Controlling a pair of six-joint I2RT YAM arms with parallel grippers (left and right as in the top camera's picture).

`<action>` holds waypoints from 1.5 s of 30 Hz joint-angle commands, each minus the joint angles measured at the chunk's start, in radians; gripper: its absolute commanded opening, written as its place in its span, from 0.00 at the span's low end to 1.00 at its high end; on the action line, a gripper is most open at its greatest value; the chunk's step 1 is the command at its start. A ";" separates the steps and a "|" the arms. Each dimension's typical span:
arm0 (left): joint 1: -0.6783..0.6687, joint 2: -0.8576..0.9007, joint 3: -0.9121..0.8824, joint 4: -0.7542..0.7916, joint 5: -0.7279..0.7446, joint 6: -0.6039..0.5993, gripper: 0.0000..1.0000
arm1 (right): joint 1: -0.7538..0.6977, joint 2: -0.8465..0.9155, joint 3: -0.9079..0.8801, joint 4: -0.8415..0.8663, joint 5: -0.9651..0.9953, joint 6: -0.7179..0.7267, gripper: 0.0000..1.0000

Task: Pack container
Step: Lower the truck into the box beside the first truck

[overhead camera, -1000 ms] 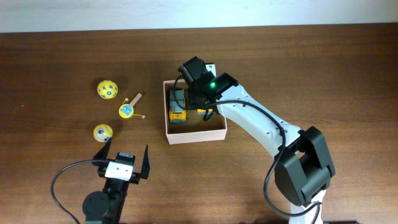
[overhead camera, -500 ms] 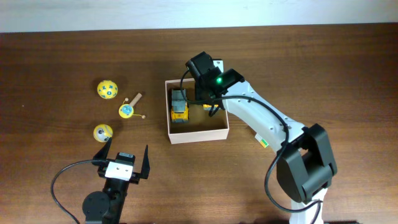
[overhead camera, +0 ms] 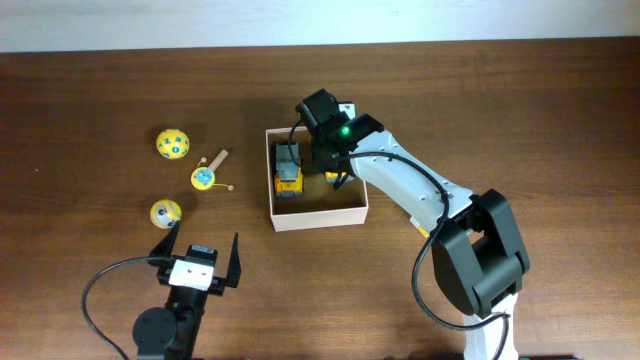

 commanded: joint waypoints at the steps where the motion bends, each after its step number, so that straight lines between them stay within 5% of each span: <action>1: 0.006 0.000 -0.006 -0.001 -0.004 0.015 0.99 | -0.004 -0.001 0.021 0.007 0.004 -0.004 0.66; 26: 0.006 0.000 -0.006 -0.001 -0.004 0.015 0.99 | 0.000 -0.048 0.116 -0.062 -0.176 -0.137 0.70; 29: 0.006 0.000 -0.006 -0.001 -0.004 0.015 0.99 | 0.010 -0.054 0.152 -0.092 -0.182 -0.173 0.58; 31: 0.006 0.000 -0.006 -0.001 -0.004 0.015 0.99 | 0.021 -0.054 0.163 -0.099 -0.183 -0.187 0.36; 33: 0.006 0.000 -0.006 -0.001 -0.004 0.015 0.99 | 0.032 -0.054 0.163 -0.103 -0.183 -0.191 0.25; 39: 0.006 0.000 -0.006 -0.001 -0.004 0.015 0.99 | 0.057 -0.034 0.162 -0.097 -0.175 -0.196 0.11; 45: 0.006 0.000 -0.006 -0.001 -0.004 0.015 0.99 | 0.055 0.011 0.159 -0.068 -0.173 -0.196 0.10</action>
